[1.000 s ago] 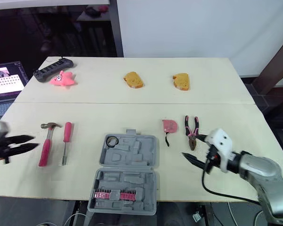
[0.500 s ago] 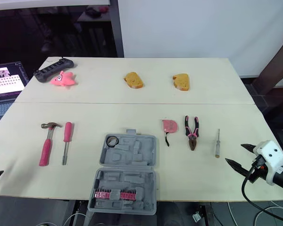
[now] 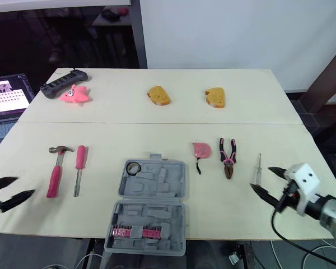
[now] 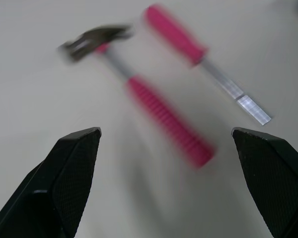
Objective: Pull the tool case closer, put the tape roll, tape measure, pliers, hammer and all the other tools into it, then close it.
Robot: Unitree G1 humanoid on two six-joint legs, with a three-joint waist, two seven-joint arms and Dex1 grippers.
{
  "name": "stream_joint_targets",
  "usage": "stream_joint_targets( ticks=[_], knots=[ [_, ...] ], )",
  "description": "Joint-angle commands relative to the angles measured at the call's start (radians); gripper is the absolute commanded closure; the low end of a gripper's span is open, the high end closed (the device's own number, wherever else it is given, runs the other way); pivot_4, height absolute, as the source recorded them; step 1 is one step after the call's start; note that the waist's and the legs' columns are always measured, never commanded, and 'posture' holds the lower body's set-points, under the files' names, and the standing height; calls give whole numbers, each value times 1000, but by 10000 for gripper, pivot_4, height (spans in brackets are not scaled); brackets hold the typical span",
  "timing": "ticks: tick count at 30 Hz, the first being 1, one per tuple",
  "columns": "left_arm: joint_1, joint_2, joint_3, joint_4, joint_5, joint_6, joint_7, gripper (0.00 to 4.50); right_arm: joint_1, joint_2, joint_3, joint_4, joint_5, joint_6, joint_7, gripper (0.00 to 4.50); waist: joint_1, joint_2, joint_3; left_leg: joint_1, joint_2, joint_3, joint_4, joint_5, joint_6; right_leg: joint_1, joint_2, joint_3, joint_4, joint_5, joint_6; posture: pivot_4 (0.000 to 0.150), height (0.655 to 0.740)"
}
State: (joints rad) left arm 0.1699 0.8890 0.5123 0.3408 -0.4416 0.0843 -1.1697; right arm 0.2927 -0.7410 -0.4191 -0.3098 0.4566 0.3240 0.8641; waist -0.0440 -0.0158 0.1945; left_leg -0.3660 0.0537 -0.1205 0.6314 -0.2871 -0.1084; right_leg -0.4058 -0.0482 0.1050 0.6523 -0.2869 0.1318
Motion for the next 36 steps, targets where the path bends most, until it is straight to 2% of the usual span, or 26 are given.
stream_joint_targets(
  ticks=[1,8,15,22,36],
  knots=[
    [21,-41,-61,-260,-60,116,43,564,-41,37,82,-199,33,170,-149,0,0,-1,0,0,0,0,0,0,0,0,0,0,0,0,0,1500,7400],
    [10,-113,-214,-563,-99,203,52,564,-232,233,326,-299,-104,464,-541,0,1,-1,-1,0,0,0,0,0,0,-1,0,0,0,0,0,1500,7400],
    [-57,-115,-278,-609,-96,176,17,564,-308,431,438,-258,-213,579,-765,0,0,0,-1,-1,0,0,0,0,0,-2,0,0,-1,0,-1,1500,7400],
    [-70,-110,-316,-625,-85,167,1,564,-367,568,495,-191,-271,602,-860,0,-3,0,-1,-2,0,0,-1,0,0,-3,0,0,0,0,-1,1500,7400],
    [-79,-105,-325,-650,-88,174,20,564,-475,679,493,110,-384,487,-942,0,-5,0,-1,-2,0,0,-1,0,0,-4,0,0,0,0,0,1500,7400]
  ],
)
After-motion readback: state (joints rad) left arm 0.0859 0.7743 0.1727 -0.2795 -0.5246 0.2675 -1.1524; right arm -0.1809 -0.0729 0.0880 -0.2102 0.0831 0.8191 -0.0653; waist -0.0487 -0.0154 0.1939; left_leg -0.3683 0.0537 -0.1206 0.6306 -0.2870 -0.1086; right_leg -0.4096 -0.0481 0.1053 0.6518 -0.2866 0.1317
